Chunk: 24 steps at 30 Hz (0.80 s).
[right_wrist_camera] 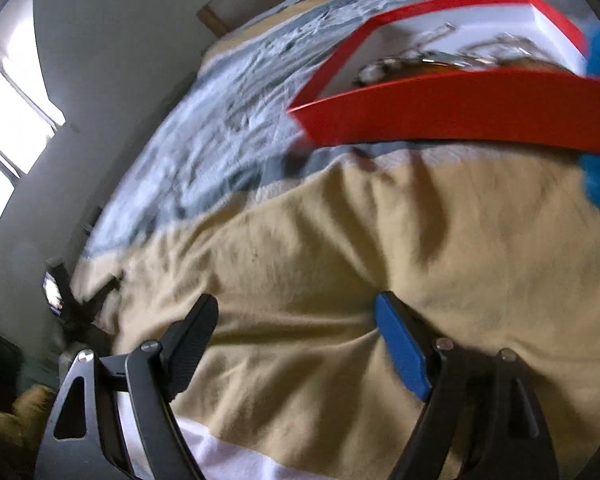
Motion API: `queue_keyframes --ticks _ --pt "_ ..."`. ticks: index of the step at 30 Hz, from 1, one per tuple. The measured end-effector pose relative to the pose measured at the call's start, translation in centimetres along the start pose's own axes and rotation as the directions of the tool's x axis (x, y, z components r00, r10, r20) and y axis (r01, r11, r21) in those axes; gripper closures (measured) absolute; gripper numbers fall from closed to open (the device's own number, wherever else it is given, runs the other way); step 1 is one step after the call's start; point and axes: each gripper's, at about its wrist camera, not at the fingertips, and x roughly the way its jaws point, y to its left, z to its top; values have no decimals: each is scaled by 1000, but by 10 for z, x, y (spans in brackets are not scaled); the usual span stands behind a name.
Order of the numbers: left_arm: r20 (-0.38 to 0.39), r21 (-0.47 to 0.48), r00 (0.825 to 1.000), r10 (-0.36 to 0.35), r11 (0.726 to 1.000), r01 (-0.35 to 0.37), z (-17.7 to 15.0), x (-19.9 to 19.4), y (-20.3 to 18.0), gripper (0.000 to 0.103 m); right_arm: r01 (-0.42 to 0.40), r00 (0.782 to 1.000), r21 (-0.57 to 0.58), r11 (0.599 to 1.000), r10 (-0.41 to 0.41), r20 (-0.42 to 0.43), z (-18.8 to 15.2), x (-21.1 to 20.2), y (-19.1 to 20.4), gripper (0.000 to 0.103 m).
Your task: Organize jewelry
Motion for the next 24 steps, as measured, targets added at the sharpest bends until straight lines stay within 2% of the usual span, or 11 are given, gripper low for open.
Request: queue_keyframes --ticks 4,6,9,11,12,14,19,24 --pt "0 -6 1000 -9 1000 9 0 1 1 8 96 995 -78 992 -98 -23 0 7 16 22" --pt "0 -7 1000 -10 1000 10 0 1 2 7 178 982 -151 972 -186 -38 -1 15 30 22" --pt "-1 -11 1000 -16 1000 16 0 1 2 7 304 943 -276 912 -329 -46 -6 29 51 21" --pt "-1 -14 1000 -22 1000 22 0 1 3 7 379 909 -354 855 -416 -33 -12 36 64 19" --pt "-1 -16 1000 -25 1000 25 0 2 3 7 412 891 -388 825 -454 -18 -15 40 70 19" --pt "-1 -17 1000 -27 999 27 0 2 4 7 445 872 -421 790 -489 2 -17 44 77 19" --pt "-2 -19 1000 -31 999 31 0 2 4 6 433 881 -396 810 -474 -7 -15 42 72 18" --pt "-2 -16 1000 -28 999 27 0 3 3 6 386 905 -349 854 -423 -33 -11 38 62 16"
